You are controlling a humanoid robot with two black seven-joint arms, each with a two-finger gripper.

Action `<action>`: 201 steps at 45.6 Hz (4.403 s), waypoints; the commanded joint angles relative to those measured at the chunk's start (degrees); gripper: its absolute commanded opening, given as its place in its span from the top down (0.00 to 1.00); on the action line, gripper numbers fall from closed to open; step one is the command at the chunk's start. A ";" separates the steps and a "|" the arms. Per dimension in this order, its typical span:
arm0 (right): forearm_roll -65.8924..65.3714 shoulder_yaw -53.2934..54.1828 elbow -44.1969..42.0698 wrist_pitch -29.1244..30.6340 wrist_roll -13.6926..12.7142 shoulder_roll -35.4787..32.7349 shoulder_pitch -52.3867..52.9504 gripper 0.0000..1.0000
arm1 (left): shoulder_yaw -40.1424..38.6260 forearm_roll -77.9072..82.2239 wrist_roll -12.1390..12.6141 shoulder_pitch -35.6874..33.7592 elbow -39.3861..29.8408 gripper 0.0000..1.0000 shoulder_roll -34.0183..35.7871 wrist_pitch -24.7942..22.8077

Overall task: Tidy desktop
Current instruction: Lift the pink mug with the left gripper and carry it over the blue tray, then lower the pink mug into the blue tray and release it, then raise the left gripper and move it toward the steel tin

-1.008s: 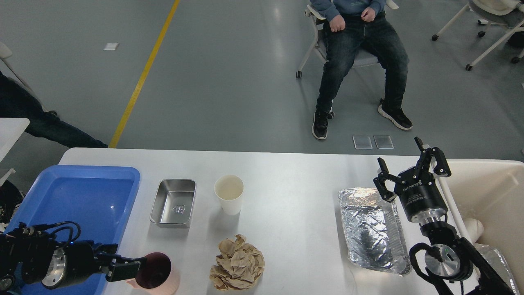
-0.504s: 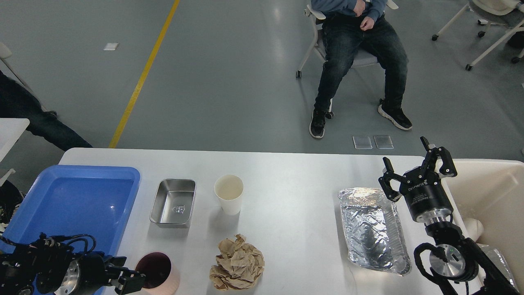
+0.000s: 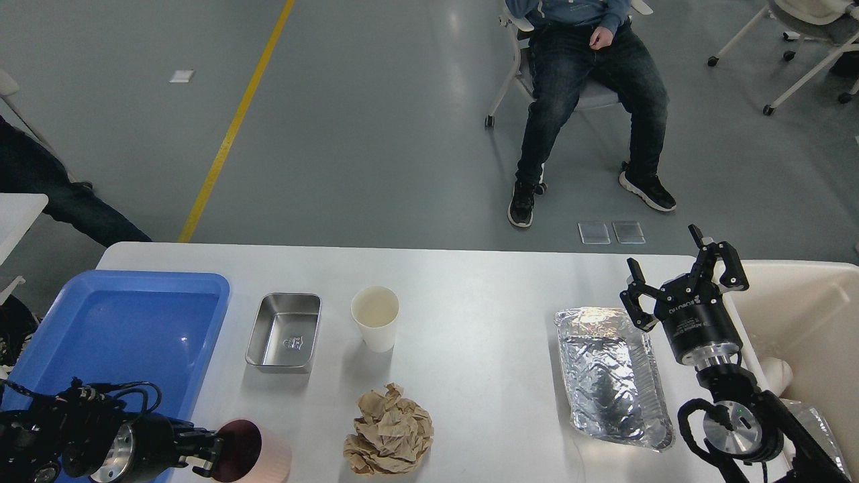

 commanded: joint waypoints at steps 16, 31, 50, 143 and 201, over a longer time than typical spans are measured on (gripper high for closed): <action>0.01 -0.10 -0.09 -0.03 0.00 0.17 0.05 0.00 | -7.30 -3.00 -2.70 -1.71 -4.52 1.00 4.12 -4.45; -0.08 -0.54 -0.09 -0.03 0.00 0.25 0.05 0.00 | -23.40 -11.79 -5.25 -2.24 -5.22 1.00 12.91 -12.11; -0.08 -0.81 -0.27 0.06 0.00 0.17 0.32 0.00 | -23.84 -14.16 -5.51 -0.92 -3.12 1.00 17.22 -11.67; -0.08 -0.81 -0.36 0.41 0.00 0.17 0.32 0.00 | -15.76 -12.76 -5.07 12.62 12.18 0.07 12.91 2.39; -0.08 -1.16 -0.45 0.41 -0.18 0.17 0.67 0.00 | -35.62 -25.94 -5.51 13.85 -3.55 0.03 18.89 10.13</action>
